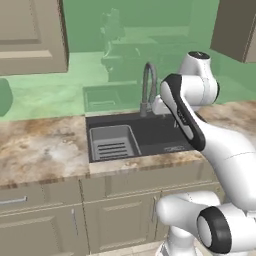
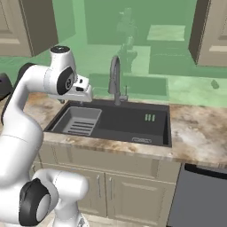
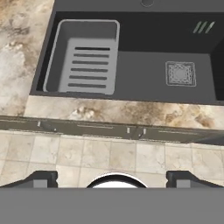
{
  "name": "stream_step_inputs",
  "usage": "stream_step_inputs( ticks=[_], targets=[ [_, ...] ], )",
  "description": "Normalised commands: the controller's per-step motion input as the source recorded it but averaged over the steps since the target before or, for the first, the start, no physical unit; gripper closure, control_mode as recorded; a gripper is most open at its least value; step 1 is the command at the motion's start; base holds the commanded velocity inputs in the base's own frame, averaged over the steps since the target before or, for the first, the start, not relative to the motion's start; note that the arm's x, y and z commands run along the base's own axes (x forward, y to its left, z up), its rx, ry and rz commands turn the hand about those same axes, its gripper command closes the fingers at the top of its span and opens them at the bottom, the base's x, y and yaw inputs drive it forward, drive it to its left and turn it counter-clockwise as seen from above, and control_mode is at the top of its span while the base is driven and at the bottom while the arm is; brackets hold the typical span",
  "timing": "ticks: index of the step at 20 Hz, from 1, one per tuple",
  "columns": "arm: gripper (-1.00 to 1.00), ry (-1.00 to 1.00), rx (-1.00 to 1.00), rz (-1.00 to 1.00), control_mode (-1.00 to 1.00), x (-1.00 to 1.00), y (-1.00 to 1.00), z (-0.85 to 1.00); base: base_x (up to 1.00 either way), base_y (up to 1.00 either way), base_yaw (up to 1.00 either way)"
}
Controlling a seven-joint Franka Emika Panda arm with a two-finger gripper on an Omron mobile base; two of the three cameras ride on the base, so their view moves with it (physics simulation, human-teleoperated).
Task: Store the hot dog in the freezer for long-term storage. Close the freezer door after placing the cooked food.
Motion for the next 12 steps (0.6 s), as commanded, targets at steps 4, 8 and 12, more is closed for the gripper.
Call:
stream_step_inputs(
  ticks=[4, 8, 12],
  targets=[
    [-1.00, 0.00, 0.00, 0.00, 1.00, 0.00, 0.00, 0.00, -0.18, -0.64, 0.00],
    [-1.00, 0.00, 0.00, 0.00, 1.00, 0.00, 0.00, 0.00, 0.00, -0.88, 0.00],
    [-1.00, 0.00, 0.00, 0.00, 1.00, 0.00, 0.00, 0.00, -0.05, -0.72, -0.01]
  ],
)
